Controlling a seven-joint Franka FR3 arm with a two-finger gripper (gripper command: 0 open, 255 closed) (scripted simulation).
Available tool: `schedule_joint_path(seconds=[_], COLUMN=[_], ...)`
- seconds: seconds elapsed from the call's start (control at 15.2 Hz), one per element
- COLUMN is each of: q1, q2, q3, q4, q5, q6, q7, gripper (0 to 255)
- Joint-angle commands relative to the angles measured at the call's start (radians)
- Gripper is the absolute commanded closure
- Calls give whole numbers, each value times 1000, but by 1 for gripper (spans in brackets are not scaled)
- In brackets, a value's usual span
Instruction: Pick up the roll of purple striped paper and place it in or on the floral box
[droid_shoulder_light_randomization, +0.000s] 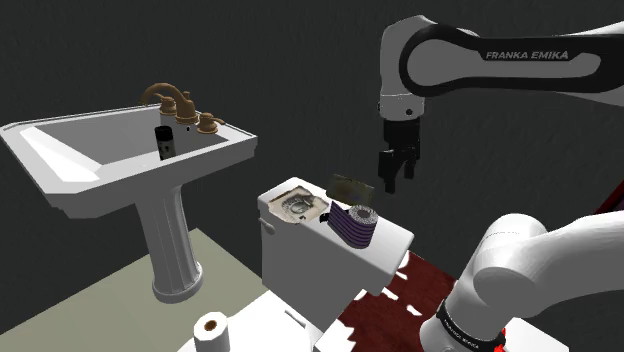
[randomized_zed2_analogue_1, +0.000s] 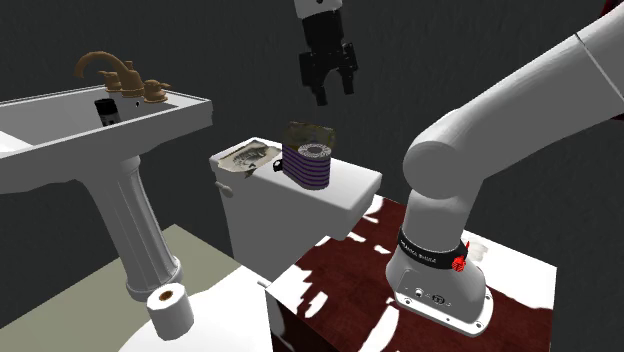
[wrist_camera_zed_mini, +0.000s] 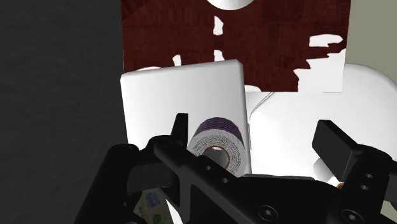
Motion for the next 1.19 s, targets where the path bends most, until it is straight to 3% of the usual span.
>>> schedule_joint_path(seconds=[0.0,0.53,0.99,1.12], q1=[0,11,28,29], q2=[0,151,368,383], q3=[0,-32,-56,-57], q4=[0,-116,-132,-140], q5=[0,11,39,41], q6=[0,369,688,714], q7=[0,-53,-112,-114], gripper=[0,0,0,0])
